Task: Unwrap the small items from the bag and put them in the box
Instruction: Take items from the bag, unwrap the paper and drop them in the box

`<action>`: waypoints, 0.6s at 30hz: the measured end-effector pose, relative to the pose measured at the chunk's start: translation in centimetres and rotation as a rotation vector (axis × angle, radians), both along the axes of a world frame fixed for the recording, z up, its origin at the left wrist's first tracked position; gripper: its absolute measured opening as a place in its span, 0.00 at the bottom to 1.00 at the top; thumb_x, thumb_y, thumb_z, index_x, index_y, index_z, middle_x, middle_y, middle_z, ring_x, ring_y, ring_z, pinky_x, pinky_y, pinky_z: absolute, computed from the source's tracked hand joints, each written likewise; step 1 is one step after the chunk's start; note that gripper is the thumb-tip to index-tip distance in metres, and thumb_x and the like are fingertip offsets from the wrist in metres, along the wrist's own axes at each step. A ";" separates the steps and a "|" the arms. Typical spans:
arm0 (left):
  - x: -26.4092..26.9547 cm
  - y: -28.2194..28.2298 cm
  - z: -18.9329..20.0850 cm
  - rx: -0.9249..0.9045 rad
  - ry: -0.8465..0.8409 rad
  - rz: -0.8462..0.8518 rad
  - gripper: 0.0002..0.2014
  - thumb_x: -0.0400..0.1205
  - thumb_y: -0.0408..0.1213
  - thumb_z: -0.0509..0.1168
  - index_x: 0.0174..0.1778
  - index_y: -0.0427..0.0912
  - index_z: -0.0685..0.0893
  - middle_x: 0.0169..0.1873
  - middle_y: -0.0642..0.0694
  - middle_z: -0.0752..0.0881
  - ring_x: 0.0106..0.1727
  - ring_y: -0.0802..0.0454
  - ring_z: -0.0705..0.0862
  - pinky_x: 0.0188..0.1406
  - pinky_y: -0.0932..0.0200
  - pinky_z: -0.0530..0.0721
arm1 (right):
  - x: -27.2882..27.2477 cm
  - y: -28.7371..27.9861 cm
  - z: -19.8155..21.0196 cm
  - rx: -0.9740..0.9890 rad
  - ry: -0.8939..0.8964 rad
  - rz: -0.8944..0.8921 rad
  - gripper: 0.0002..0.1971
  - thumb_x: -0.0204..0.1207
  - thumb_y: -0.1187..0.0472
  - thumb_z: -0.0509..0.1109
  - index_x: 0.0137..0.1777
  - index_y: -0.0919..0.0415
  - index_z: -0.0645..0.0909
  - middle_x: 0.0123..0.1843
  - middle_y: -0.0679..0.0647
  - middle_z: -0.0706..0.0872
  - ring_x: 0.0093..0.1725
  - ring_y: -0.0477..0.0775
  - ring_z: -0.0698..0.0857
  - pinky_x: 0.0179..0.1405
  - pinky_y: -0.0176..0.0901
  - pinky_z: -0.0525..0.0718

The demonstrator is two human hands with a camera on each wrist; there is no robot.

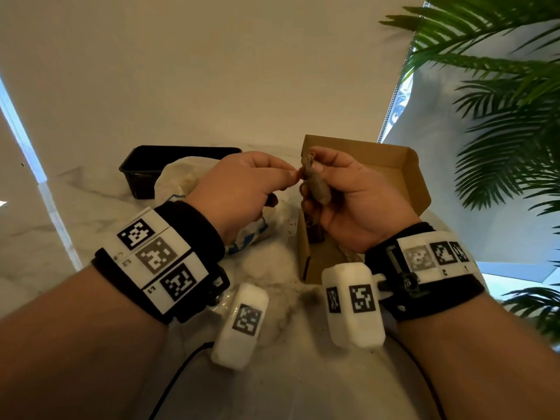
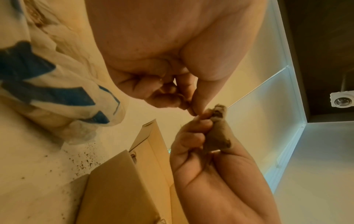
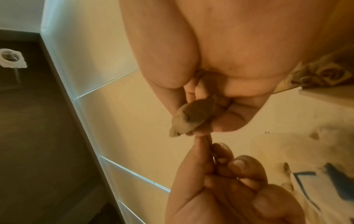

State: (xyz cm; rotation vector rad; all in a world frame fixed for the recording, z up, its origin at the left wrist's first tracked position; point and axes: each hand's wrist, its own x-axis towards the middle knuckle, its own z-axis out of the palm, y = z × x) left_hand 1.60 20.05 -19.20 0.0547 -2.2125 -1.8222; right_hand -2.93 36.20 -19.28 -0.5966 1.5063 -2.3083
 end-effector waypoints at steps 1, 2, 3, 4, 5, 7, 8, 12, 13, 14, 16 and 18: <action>0.0 0.1 0.0 -0.006 0.001 0.002 0.05 0.81 0.44 0.74 0.47 0.48 0.92 0.37 0.53 0.88 0.33 0.57 0.82 0.27 0.60 0.75 | -0.1 -0.1 0.0 -0.005 0.000 -0.045 0.12 0.78 0.69 0.68 0.58 0.58 0.84 0.42 0.55 0.88 0.36 0.51 0.83 0.35 0.44 0.82; 0.0 0.1 0.0 -0.010 0.005 0.003 0.05 0.81 0.44 0.74 0.47 0.48 0.92 0.37 0.54 0.88 0.33 0.58 0.82 0.27 0.61 0.75 | -0.2 -0.2 -0.1 -0.002 0.000 -0.085 0.12 0.81 0.70 0.67 0.59 0.58 0.85 0.43 0.55 0.89 0.37 0.50 0.83 0.38 0.44 0.82; 0.0 0.1 0.0 -0.012 0.011 0.002 0.04 0.81 0.44 0.75 0.46 0.49 0.92 0.36 0.55 0.88 0.32 0.59 0.82 0.27 0.64 0.76 | -0.2 -0.3 -0.1 0.007 0.007 -0.119 0.13 0.82 0.70 0.66 0.60 0.58 0.86 0.45 0.55 0.89 0.38 0.50 0.83 0.40 0.45 0.82; 0.0 0.2 0.0 -0.015 0.019 0.001 0.04 0.80 0.44 0.75 0.45 0.49 0.93 0.34 0.56 0.88 0.31 0.60 0.82 0.26 0.66 0.76 | -0.2 -0.4 -0.2 0.028 0.020 -0.157 0.13 0.83 0.70 0.66 0.60 0.58 0.87 0.46 0.55 0.90 0.39 0.50 0.83 0.41 0.45 0.82; 0.0 0.2 -0.1 -0.022 0.028 0.000 0.03 0.80 0.44 0.75 0.45 0.49 0.93 0.33 0.57 0.88 0.31 0.61 0.81 0.25 0.68 0.75 | -0.2 -0.6 -0.3 0.058 0.041 -0.199 0.12 0.82 0.70 0.67 0.59 0.59 0.88 0.48 0.55 0.91 0.41 0.52 0.84 0.41 0.45 0.83; 0.0 0.2 -0.1 -0.039 0.042 0.006 0.03 0.79 0.44 0.76 0.45 0.50 0.93 0.32 0.59 0.88 0.29 0.64 0.82 0.24 0.70 0.75 | -0.2 -0.8 -0.6 0.145 0.115 -0.292 0.11 0.82 0.70 0.69 0.54 0.56 0.90 0.50 0.56 0.93 0.46 0.55 0.87 0.44 0.48 0.86; 0.0 0.2 -0.2 -0.044 0.047 0.014 0.04 0.79 0.45 0.76 0.45 0.50 0.93 0.32 0.59 0.89 0.29 0.64 0.82 0.24 0.71 0.75 | -0.1 -0.9 -0.7 0.196 0.165 -0.337 0.11 0.81 0.69 0.70 0.51 0.54 0.91 0.50 0.55 0.94 0.47 0.55 0.89 0.48 0.49 0.87; 0.0 0.1 -0.2 -0.050 0.047 0.044 0.05 0.80 0.46 0.75 0.46 0.51 0.94 0.35 0.57 0.90 0.27 0.66 0.82 0.23 0.72 0.75 | 0.4 -0.9 -0.6 0.306 0.313 -0.442 0.12 0.81 0.67 0.71 0.51 0.47 0.90 0.47 0.49 0.94 0.48 0.50 0.92 0.47 0.41 0.91; 0.0 0.1 -0.2 -0.045 0.042 0.042 0.05 0.81 0.46 0.74 0.46 0.51 0.94 0.36 0.56 0.90 0.28 0.66 0.82 0.23 0.72 0.75 | 0.5 -0.8 -0.6 0.302 0.328 -0.447 0.12 0.81 0.67 0.71 0.52 0.48 0.89 0.47 0.48 0.94 0.47 0.48 0.92 0.46 0.39 0.91; 0.0 0.2 -0.1 -0.040 0.035 0.041 0.05 0.82 0.45 0.73 0.47 0.51 0.94 0.37 0.56 0.91 0.29 0.65 0.82 0.22 0.73 0.75 | 0.4 -0.8 -0.6 0.307 0.343 -0.454 0.12 0.80 0.68 0.72 0.53 0.48 0.89 0.48 0.49 0.94 0.46 0.47 0.92 0.44 0.37 0.90; 0.0 0.2 -0.1 -0.041 0.029 0.061 0.05 0.82 0.44 0.73 0.48 0.50 0.94 0.38 0.55 0.90 0.30 0.63 0.82 0.21 0.73 0.75 | 0.4 -0.7 -0.5 0.337 0.369 -0.467 0.12 0.79 0.67 0.73 0.55 0.50 0.90 0.48 0.48 0.94 0.46 0.45 0.92 0.43 0.34 0.88; 0.1 0.3 -0.1 -0.043 0.024 0.086 0.05 0.82 0.45 0.74 0.46 0.49 0.93 0.38 0.55 0.89 0.30 0.63 0.82 0.20 0.73 0.74 | 0.4 -0.7 -0.6 0.350 0.370 -0.473 0.11 0.78 0.66 0.74 0.54 0.51 0.90 0.48 0.48 0.94 0.46 0.45 0.92 0.44 0.35 0.89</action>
